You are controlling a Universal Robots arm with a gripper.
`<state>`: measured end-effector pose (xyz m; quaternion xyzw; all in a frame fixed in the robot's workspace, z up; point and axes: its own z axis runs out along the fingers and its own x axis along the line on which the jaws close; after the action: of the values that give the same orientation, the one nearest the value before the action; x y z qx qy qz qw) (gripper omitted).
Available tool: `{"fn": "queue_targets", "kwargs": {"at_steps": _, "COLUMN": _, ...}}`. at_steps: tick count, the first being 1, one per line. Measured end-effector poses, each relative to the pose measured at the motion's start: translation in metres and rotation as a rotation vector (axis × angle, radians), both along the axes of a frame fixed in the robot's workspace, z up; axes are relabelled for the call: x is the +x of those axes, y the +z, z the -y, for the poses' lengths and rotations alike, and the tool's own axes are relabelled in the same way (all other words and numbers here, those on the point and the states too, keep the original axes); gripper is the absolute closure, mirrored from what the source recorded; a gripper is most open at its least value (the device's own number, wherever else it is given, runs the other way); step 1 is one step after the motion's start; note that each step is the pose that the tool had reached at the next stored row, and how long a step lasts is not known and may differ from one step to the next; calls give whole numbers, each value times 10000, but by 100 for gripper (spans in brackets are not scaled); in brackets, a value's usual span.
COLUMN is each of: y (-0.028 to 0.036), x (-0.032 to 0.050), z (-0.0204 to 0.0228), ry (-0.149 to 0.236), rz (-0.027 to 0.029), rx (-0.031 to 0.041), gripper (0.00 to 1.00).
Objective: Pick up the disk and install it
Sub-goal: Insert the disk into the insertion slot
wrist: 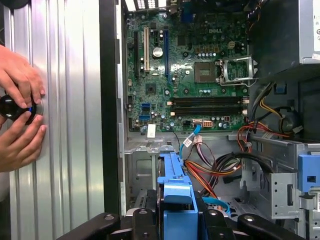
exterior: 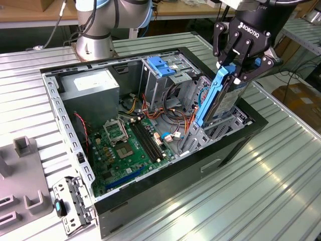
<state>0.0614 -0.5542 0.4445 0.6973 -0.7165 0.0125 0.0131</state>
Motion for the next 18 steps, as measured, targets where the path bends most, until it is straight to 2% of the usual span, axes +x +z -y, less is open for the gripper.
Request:
{"fn": "queue_targets", "kwargs": {"at_steps": 9, "y": -18, "x": 0, "z": 1, "ry": 0, "rz": -2, "rx": 2, "gripper": 63}}
{"fn": "queue_targets", "kwargs": {"at_steps": 18, "y": -116, "x": 0, "z": 7, "ry": 0, "rz": -2, "rx": 1, "gripper": 63}}
